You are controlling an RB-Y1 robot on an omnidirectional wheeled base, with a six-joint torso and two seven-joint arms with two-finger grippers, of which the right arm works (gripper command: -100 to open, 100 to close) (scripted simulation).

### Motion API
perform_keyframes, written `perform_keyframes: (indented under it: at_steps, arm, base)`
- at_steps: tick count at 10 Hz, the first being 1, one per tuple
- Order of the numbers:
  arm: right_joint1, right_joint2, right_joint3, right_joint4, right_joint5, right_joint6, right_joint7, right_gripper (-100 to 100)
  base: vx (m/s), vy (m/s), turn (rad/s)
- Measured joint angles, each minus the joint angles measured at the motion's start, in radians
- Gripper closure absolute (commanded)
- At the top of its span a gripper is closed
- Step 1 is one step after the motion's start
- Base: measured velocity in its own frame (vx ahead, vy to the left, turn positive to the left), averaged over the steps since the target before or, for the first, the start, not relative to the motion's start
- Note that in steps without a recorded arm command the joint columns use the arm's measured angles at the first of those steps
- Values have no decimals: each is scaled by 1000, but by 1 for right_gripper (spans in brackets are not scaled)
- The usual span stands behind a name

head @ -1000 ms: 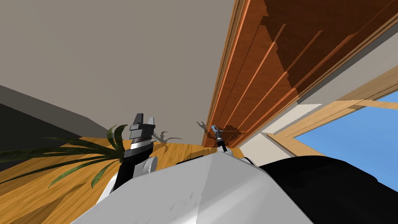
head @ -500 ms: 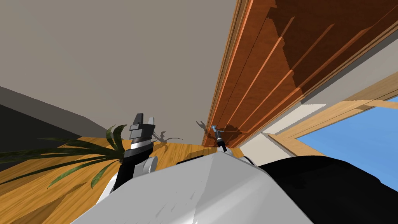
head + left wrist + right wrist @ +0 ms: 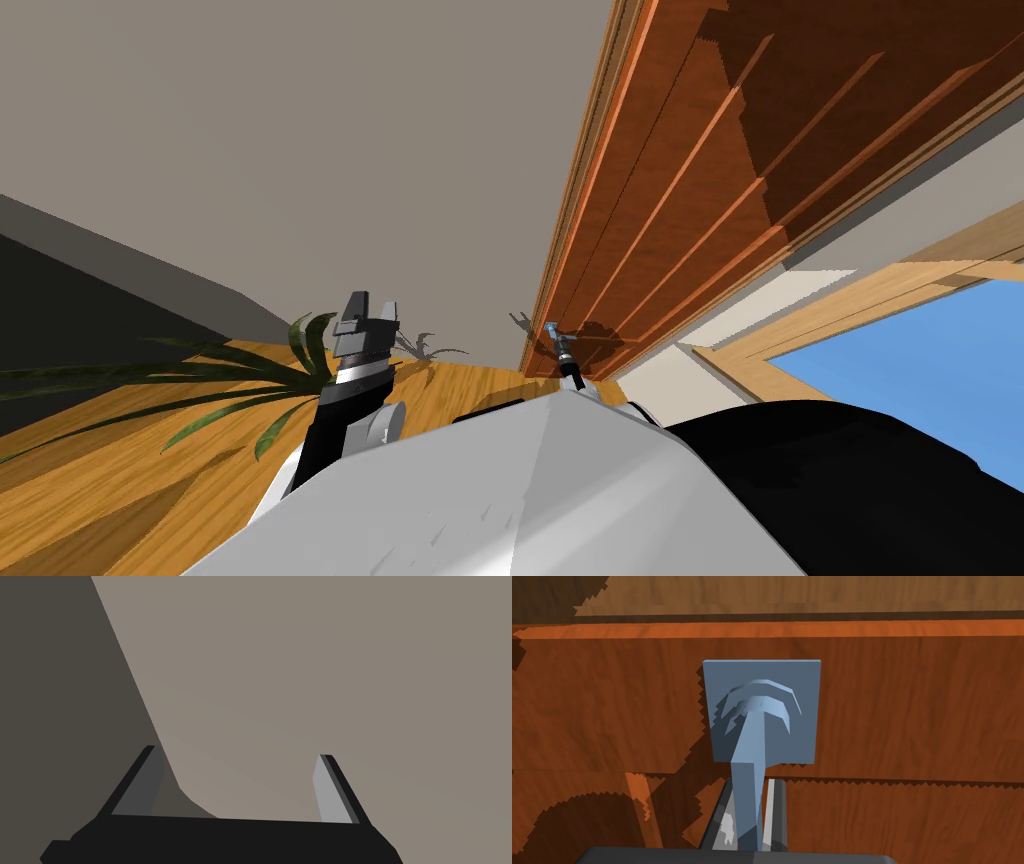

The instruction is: Pull the door open

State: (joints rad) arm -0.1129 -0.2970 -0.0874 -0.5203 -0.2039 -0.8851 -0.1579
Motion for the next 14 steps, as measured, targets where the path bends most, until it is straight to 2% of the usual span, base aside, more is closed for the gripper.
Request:
perform_keyframes:
  at_steps: [7,10,12,14]
  arm:
    - [23,-22,38,-1,-18,-13,-20,100]
    - [18,-27,55,15,-23,-28,-29,100]
    - [34,-29,58,-5,-25,-17,-29,100]
    - [39,-43,73,-7,-17,-29,-47,100]
  base:
    - [-207,-76,214]
    - [-205,-29,130]
    - [-115,0,58]
    - [-223,-49,103]
